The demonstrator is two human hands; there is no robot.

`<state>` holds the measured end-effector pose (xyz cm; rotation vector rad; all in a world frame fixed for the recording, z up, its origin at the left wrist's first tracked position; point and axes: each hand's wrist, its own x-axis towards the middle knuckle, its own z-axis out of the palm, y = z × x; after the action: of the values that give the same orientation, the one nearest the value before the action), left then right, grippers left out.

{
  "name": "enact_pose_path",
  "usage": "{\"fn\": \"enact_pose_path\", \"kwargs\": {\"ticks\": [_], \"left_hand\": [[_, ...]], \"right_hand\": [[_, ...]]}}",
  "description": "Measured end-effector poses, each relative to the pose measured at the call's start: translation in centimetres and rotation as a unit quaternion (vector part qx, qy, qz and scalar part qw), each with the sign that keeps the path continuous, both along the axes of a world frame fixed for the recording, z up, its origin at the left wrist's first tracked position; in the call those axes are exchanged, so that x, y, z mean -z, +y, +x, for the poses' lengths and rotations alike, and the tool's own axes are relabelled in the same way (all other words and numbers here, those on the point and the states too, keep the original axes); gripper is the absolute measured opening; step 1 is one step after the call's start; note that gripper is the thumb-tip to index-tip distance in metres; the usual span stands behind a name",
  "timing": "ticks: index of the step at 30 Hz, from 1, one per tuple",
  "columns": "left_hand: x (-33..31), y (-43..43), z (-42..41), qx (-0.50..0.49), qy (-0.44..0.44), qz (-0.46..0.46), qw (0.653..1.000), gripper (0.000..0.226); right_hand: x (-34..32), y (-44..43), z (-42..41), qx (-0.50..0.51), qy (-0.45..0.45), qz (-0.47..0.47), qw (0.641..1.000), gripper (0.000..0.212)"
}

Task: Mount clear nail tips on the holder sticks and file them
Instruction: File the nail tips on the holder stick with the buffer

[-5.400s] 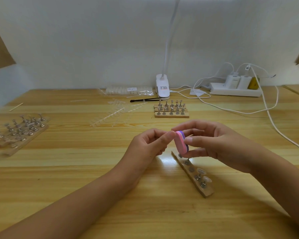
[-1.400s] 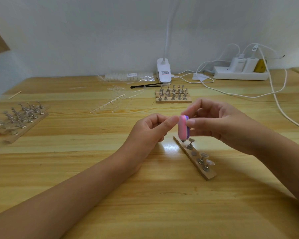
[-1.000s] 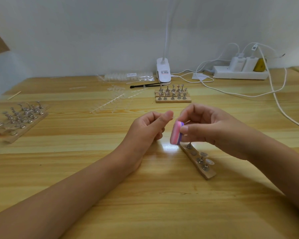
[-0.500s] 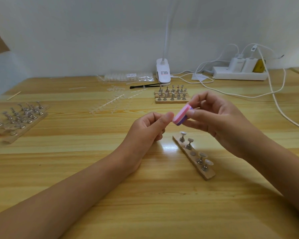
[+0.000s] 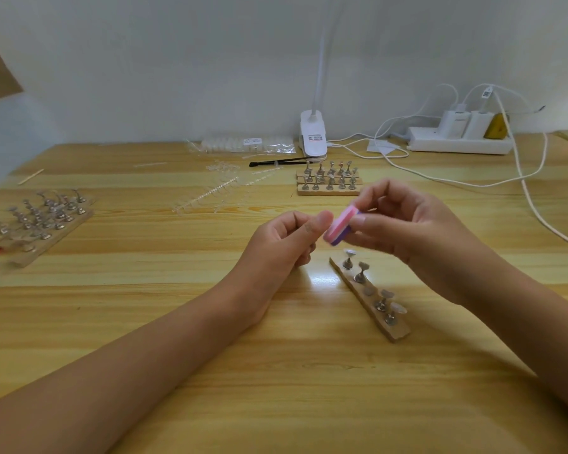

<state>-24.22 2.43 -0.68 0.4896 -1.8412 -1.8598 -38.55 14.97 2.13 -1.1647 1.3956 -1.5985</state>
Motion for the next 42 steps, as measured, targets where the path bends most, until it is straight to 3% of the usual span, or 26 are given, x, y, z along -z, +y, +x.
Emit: {"fn": "enact_pose_path", "kwargs": {"ticks": [2, 7, 11, 15, 19, 23, 31, 35, 38, 42], "left_hand": [[0.0, -0.1, 0.0, -0.004, -0.003, 0.008, 1.000, 0.022], [0.1, 0.1, 0.1, 0.004, -0.003, -0.013, 1.000, 0.024], [0.1, 0.1, 0.0, -0.001, -0.003, -0.014, 1.000, 0.019], [0.3, 0.2, -0.1, 0.005, 0.002, -0.036, 0.999, 0.014], [0.4, 0.3, -0.2, 0.004, 0.001, -0.040, 0.999, 0.015], [0.4, 0.1, -0.2, -0.011, -0.005, -0.033, 0.999, 0.018], [0.1, 0.0, -0.2, -0.015, -0.007, 0.015, 1.000, 0.034], [0.0, 0.4, -0.1, 0.014, -0.006, -0.023, 1.000, 0.015], [-0.1, 0.5, 0.0, 0.008, -0.002, -0.029, 1.000, 0.016], [0.0, 0.4, 0.0, 0.014, -0.001, -0.033, 0.999, 0.014]], "right_hand": [[0.0, 0.0, -0.2, 0.026, -0.021, -0.019, 0.999, 0.025], [0.2, 0.1, -0.2, -0.035, 0.035, 0.022, 0.999, 0.028], [-0.1, 0.0, -0.7, 0.013, 0.005, -0.012, 1.000, 0.022], [-0.4, 0.3, -1.0, -0.039, 0.066, 0.031, 0.997, 0.020], [-1.0, 0.4, -1.5, 0.007, 0.023, 0.002, 1.000, 0.027], [-1.0, 0.7, -1.5, -0.103, 0.087, 0.083, 0.987, 0.021], [-0.9, 0.4, -1.4, 0.006, 0.028, 0.025, 0.999, 0.025], [-0.5, 0.2, -1.3, -0.003, 0.027, 0.042, 0.999, 0.027], [-0.6, 0.4, -1.2, -0.048, 0.058, 0.068, 0.995, 0.023], [-0.6, 0.3, -1.3, -0.004, 0.049, 0.052, 0.997, 0.025]]}}
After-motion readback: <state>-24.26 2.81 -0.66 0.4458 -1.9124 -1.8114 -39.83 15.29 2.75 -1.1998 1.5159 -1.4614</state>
